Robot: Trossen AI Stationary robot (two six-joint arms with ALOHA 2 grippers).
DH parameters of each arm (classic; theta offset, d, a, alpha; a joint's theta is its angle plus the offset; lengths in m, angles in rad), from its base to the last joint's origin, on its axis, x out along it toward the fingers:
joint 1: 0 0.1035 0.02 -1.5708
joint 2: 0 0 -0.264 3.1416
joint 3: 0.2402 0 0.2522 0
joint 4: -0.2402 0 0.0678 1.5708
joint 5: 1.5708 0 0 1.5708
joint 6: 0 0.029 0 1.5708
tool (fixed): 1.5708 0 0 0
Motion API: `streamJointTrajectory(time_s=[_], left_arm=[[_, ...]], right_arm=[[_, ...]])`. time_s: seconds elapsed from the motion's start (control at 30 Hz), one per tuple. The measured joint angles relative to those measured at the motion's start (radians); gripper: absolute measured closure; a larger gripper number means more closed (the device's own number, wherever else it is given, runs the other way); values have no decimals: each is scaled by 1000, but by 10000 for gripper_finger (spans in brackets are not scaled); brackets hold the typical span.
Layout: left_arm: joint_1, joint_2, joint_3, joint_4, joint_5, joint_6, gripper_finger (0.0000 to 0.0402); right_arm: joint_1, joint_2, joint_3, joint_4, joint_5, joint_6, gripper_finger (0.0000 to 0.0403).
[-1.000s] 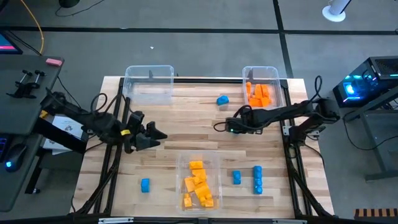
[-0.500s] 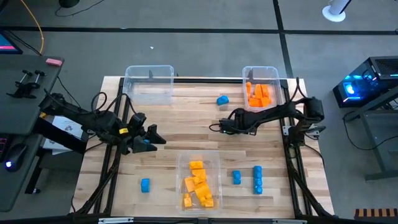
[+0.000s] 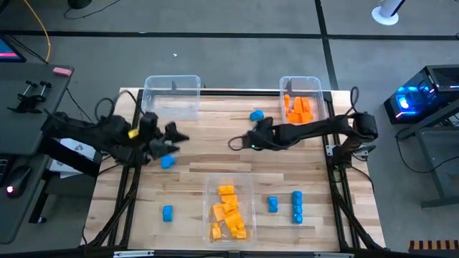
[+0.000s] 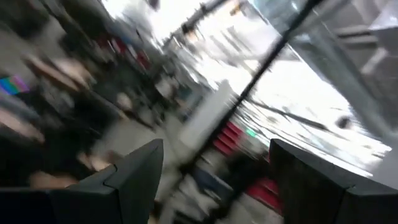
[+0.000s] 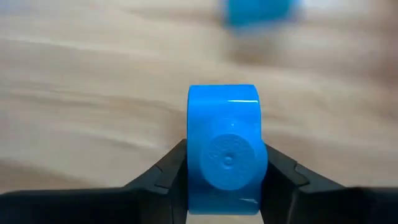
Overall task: Sort blocks
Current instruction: Put the blue game piece into the top left transparent bin
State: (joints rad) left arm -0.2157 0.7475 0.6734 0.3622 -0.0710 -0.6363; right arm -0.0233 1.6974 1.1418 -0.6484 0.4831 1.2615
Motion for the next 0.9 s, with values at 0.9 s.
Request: streamJointTrajectory(time_s=[0.9], left_arm=[[241,0,121,-49,-138,166,124]], right_arm=[[-211,519,803,673,-288,-521,273]])
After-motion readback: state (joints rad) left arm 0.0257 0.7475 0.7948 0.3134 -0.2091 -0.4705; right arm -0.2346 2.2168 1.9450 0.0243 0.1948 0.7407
